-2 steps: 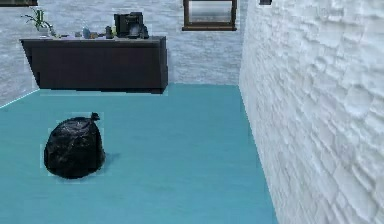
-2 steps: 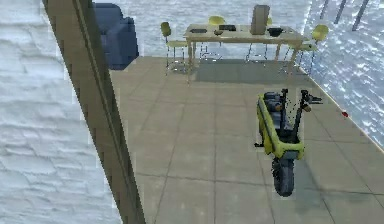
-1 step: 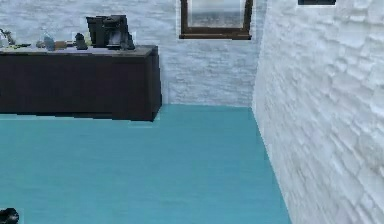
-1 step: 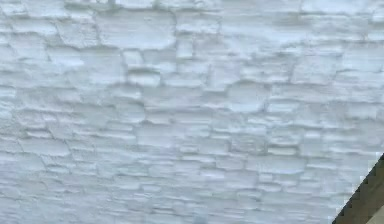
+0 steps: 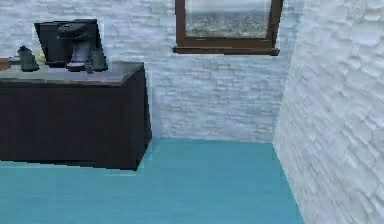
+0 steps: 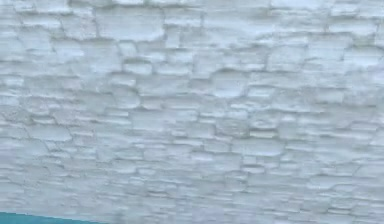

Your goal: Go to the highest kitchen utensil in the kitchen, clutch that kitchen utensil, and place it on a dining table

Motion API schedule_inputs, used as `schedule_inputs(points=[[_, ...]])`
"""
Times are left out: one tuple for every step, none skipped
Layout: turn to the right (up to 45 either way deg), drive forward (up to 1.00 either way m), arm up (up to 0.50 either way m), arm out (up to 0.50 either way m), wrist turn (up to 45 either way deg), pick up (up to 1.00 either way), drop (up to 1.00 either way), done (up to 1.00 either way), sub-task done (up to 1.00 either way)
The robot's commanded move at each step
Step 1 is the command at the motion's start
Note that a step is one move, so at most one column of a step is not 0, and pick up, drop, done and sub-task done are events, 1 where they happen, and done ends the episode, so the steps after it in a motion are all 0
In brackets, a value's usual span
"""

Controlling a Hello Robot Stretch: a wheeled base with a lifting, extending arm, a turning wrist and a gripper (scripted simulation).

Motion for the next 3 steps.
schedule_inputs(points=[[-45.0, 0.0, 0.0, 0.0, 0.0, 0.0, 0.0, 0.0, 0.0], [-3.0, 0.0, 0.0, 0.0, 0.0, 0.0, 0.0, 0.0, 0.0], [0.0, 0.85, 0.0, 0.0, 0.0, 0.0, 0.0, 0.0, 0.0]])
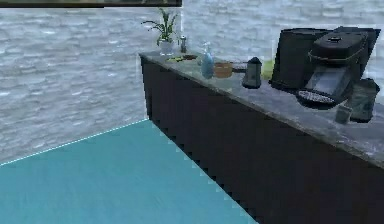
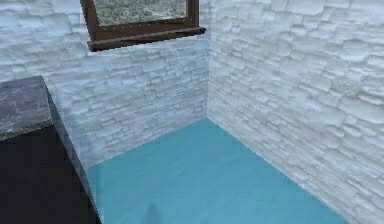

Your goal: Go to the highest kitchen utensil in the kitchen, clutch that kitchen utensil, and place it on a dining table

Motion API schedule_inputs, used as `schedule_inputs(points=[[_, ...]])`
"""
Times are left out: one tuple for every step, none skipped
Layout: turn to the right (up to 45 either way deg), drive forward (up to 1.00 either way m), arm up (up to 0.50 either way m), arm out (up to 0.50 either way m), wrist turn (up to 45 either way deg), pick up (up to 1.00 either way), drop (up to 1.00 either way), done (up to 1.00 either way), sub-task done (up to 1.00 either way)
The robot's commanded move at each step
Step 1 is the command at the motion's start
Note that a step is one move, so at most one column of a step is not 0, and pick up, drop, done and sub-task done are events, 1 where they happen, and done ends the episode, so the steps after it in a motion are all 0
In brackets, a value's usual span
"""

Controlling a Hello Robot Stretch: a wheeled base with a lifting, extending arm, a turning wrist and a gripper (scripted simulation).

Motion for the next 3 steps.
schedule_inputs(points=[[-15.0, 0.0, 0.0, 0.0, 0.0, 0.0, 0.0, 0.0, 0.0], [0.0, 1.0, 0.0, 0.0, 0.0, 0.0, 0.0, 0.0, 0.0], [-6.0, 0.0, 0.0, 0.0, 0.0, 0.0, 0.0, 0.0, 0.0]])
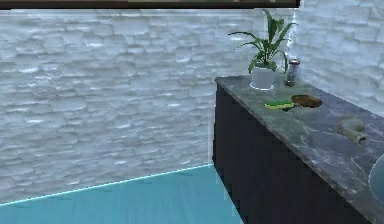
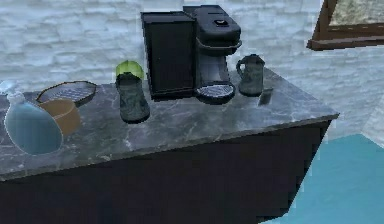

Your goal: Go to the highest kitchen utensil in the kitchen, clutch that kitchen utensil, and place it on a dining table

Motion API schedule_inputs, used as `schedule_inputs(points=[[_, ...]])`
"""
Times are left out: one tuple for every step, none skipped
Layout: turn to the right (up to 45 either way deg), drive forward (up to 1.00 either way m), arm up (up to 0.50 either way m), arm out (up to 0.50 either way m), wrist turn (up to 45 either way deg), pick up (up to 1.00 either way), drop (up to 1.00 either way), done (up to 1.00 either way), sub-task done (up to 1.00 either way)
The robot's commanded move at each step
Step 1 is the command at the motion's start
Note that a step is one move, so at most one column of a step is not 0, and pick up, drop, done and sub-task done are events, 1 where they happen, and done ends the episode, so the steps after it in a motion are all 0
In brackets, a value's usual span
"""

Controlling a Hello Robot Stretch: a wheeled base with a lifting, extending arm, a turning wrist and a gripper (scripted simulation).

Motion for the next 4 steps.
schedule_inputs(points=[[0.0, 0.1, 0.0, 0.0, 0.0, 0.0, 0.0, 0.0, 0.0], [-24.0, 0.0, 0.0, 0.0, 0.0, 0.0, 0.0, 0.0, 0.0], [45.0, 0.0, 0.0, 0.0, 0.0, 0.0, 0.0, 0.0, 0.0], [30.0, 0.0, 0.0, 0.0, 0.0, 0.0, 0.0, 0.0, 0.0]])
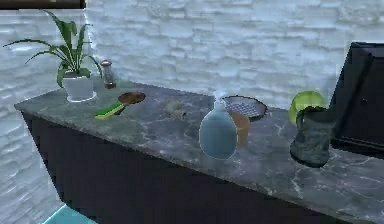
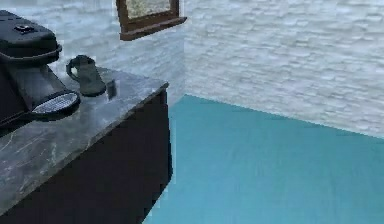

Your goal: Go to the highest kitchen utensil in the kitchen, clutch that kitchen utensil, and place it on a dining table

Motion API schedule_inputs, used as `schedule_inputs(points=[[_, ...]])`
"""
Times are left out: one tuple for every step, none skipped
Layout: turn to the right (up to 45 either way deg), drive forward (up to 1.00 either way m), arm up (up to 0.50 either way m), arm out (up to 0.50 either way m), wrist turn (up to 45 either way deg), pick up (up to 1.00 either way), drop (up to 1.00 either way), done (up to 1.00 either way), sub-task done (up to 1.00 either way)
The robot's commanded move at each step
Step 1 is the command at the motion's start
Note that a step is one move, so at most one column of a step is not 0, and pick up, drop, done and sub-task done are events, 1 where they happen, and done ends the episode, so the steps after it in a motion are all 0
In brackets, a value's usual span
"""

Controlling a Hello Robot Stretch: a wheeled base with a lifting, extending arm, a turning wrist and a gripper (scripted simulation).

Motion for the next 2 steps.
schedule_inputs(points=[[0.0, 0.35, 0.0, 0.0, 0.0, 0.0, 0.0, 0.0, 0.0], [-45.0, 0.0, 0.0, 0.0, 0.0, 0.0, 0.0, 0.0, 0.0]])
